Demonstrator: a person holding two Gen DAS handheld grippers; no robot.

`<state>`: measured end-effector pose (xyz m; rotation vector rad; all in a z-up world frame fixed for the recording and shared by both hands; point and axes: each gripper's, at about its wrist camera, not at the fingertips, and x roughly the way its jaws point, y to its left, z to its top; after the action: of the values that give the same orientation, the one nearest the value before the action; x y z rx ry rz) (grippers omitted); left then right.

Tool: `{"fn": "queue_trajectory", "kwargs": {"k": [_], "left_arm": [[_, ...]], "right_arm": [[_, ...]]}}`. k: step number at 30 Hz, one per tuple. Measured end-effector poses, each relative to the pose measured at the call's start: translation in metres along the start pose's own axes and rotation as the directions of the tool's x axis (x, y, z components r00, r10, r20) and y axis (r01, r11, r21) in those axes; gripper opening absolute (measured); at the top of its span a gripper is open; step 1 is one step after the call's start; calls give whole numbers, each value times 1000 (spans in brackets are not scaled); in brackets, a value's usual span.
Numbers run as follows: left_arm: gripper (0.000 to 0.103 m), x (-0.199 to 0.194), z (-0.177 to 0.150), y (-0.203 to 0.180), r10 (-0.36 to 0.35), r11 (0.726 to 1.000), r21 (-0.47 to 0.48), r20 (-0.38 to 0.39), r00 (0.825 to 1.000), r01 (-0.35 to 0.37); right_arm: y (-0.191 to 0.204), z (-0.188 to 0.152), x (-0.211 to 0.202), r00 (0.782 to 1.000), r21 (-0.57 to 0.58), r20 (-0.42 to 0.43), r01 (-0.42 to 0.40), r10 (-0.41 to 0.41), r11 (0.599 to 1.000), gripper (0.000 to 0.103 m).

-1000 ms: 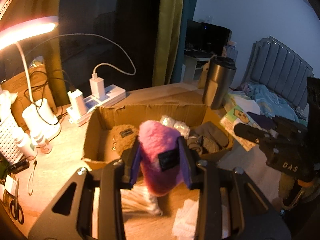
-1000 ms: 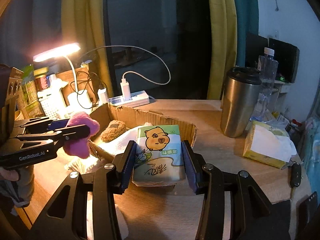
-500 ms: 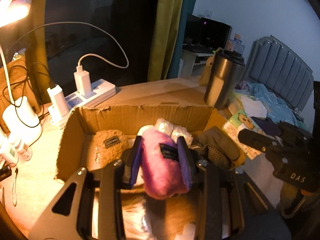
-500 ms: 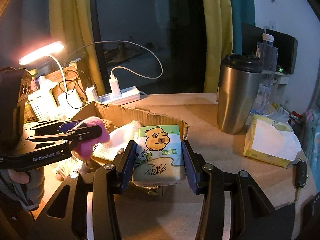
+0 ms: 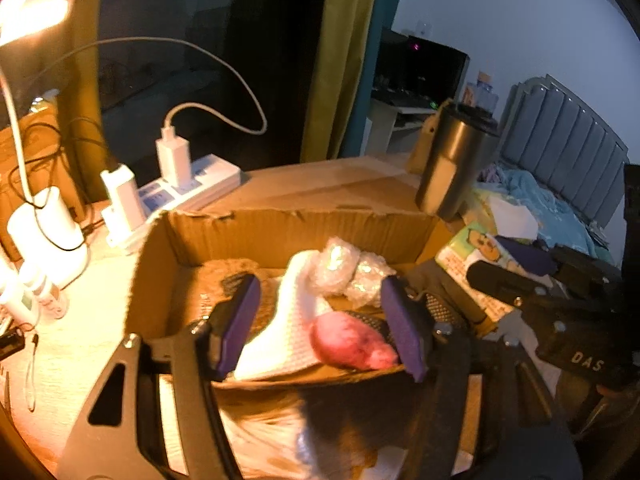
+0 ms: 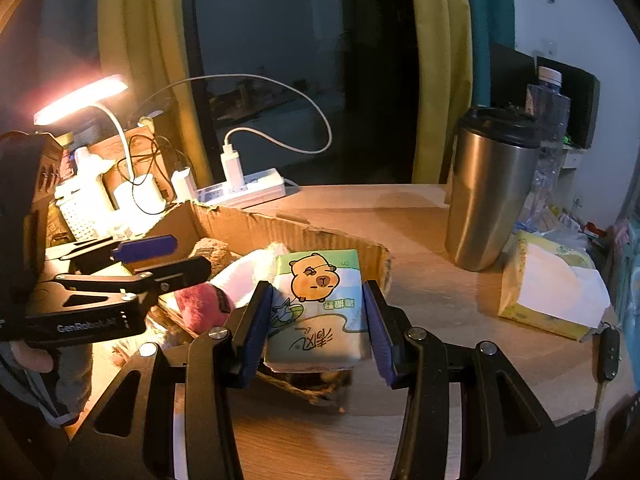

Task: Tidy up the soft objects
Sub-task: 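Carry tissue pack and pink plush over the box and lower them inside, then open both grippers to release the items and withdraw from the box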

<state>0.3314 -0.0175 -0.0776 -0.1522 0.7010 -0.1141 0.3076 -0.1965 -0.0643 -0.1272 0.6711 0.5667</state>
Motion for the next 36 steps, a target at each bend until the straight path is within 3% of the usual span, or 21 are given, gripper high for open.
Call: {"fn": "queue_trajectory", "kwargs": {"k": [6,12,21,25,36], "left_arm": [[64,-17,-5,18,25,1000,-16,18,1000,-25],[65,-1,-12,19,32,999,15,-46,998,-31],[66,3,-12,31,54,998,-24,-34,998,-55],[66,-2,-12,37,58,998,-37,-34,998,-60],[66,-36,-15,39,63,997,-41,20,998,-62]], "right_arm": [[15,5,9,1000,-13,-6,-22,22,1000,48],[33,9,22,999,-31,-21,-48,48,998,48],[43,6,38,996,-61,-75,-42,37,997,50],[44,8,36,997,-58,-71,-41,37,997,56],[57,5,12,998,-68,-55,-27,23,997,57]]}}
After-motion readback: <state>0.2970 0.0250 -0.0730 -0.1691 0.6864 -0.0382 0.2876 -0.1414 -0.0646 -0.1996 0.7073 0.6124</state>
